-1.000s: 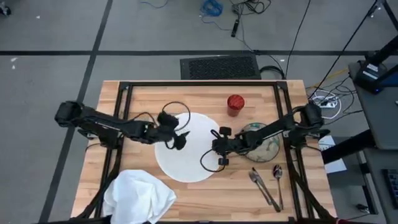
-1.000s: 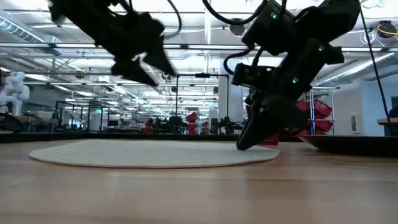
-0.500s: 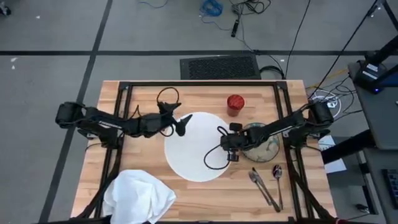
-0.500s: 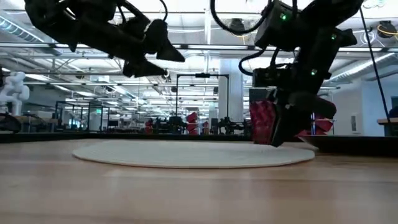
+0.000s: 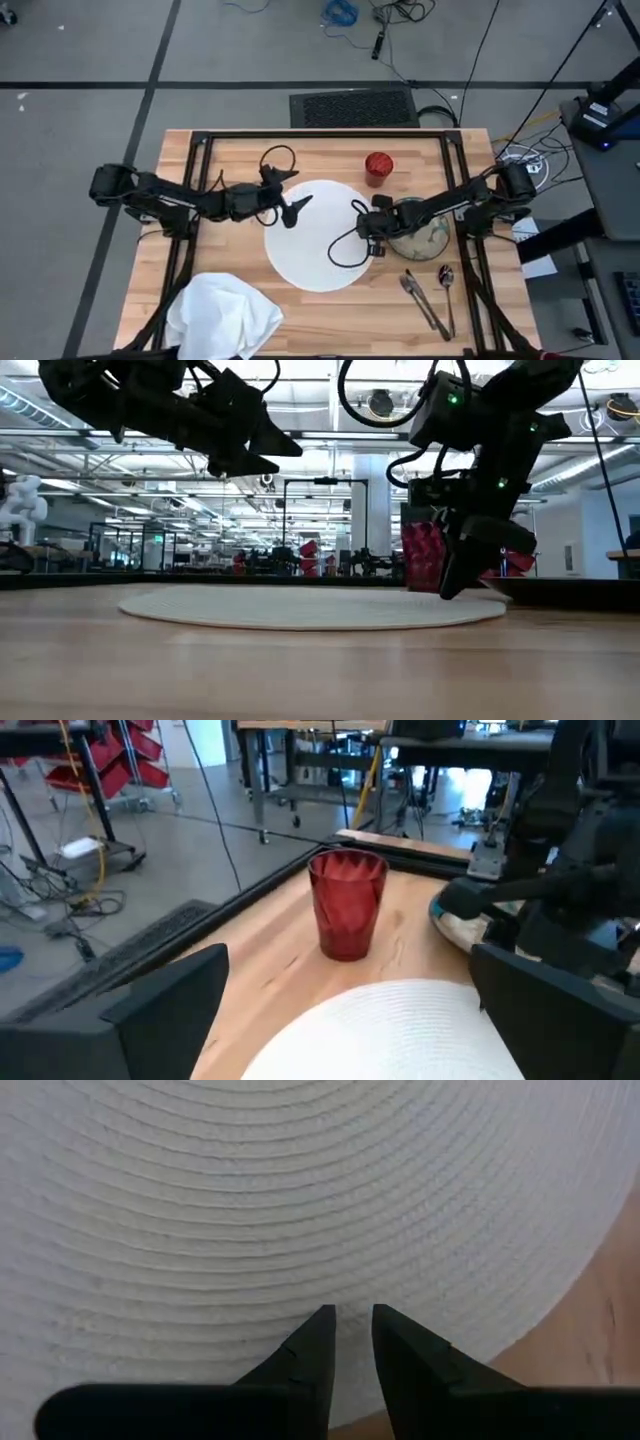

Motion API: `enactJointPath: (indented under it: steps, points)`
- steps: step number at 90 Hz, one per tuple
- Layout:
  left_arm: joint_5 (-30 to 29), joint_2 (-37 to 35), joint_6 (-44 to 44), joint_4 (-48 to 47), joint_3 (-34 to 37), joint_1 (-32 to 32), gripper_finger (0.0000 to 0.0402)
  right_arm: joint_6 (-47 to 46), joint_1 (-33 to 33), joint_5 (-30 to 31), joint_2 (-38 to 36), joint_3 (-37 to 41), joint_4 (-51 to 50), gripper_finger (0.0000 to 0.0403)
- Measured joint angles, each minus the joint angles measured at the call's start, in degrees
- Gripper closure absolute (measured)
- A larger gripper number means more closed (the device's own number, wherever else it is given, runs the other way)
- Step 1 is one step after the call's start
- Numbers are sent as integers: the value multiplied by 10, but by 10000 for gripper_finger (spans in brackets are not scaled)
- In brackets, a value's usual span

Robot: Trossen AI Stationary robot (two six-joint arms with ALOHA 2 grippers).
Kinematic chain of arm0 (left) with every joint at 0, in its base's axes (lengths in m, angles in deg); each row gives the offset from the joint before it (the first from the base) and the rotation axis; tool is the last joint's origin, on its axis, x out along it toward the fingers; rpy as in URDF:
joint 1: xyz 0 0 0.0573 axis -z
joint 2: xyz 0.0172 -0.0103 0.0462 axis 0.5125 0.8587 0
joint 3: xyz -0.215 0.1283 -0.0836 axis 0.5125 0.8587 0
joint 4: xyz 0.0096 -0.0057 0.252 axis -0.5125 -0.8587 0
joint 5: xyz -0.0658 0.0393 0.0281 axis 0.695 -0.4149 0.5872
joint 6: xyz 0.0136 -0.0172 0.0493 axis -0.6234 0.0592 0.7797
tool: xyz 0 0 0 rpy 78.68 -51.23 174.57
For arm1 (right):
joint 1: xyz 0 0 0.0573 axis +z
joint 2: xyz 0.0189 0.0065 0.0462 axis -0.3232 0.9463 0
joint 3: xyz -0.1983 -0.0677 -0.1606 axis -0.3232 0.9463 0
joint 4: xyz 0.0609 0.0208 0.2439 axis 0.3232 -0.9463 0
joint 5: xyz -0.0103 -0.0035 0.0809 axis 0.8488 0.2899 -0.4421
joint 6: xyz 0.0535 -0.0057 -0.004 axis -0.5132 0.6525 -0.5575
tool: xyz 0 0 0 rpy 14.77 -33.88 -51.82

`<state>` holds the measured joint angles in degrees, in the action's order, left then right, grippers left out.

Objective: Set table place
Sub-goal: Adjust the white table placemat

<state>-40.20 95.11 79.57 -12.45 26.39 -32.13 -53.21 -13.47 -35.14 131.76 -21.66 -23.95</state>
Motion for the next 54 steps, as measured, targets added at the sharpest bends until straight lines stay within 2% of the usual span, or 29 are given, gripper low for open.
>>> enactJointPath:
  steps: [33,54]
  points:
    - [1,-2,5,-32,-2,7,2,15,-31,2,-7,0,-43,344]
    - [1,-2,5,-31,-2,7,2,42,-28,1,-55,2,-93,344]
